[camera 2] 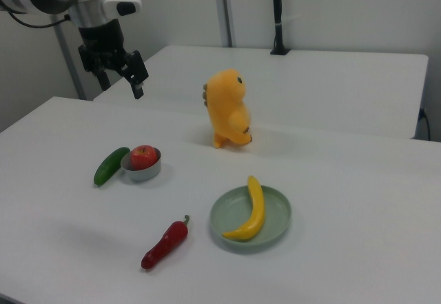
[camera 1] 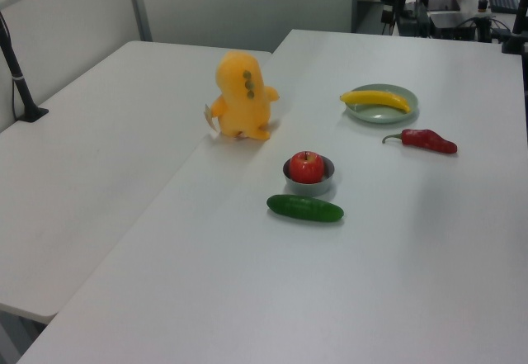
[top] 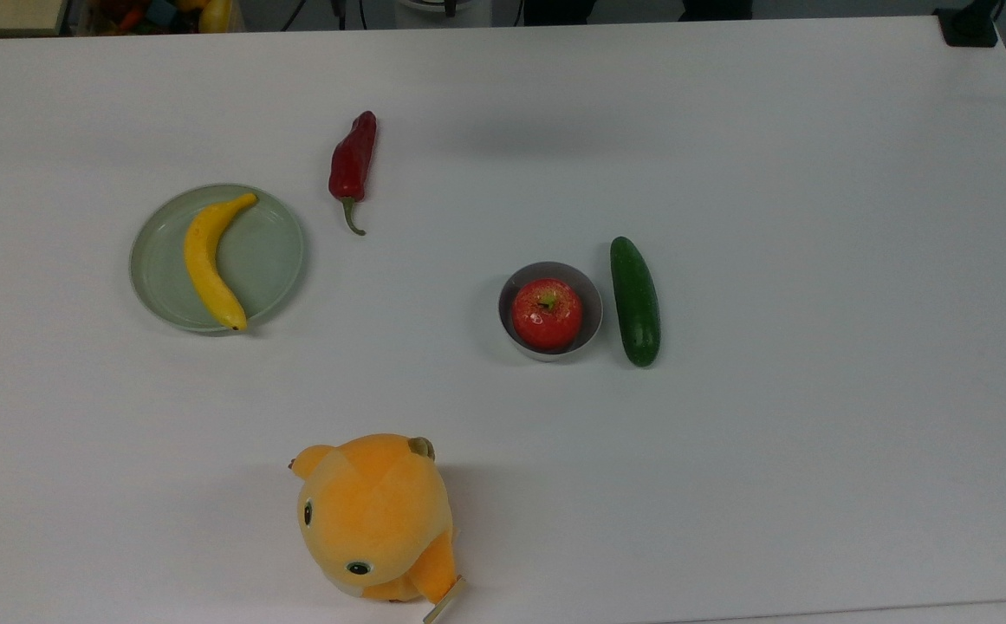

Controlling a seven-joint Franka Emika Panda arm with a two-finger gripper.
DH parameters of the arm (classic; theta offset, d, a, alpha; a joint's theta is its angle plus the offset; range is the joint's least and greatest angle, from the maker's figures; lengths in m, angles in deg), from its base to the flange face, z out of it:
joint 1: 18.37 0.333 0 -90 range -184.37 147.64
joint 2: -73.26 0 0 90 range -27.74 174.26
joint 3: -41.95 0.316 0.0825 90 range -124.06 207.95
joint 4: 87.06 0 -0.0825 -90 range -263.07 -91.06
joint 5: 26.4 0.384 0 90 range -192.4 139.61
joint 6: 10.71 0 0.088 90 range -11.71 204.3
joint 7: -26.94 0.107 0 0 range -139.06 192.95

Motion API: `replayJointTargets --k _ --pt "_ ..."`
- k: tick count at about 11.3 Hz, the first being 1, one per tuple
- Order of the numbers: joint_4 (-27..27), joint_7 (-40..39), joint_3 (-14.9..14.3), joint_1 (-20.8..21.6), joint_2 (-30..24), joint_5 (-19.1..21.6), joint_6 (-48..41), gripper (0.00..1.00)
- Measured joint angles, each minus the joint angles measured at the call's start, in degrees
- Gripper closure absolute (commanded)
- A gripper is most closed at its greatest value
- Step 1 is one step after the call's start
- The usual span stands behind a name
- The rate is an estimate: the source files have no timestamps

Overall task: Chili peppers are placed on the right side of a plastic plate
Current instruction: 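Move the gripper from rest toward the red chili pepper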

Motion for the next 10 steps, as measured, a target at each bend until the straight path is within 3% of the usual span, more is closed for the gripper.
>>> replayJointTargets --k 10 --pt "0.13 -0.12 0.08 0.09 -0.31 0.0 -0.54 0.0"
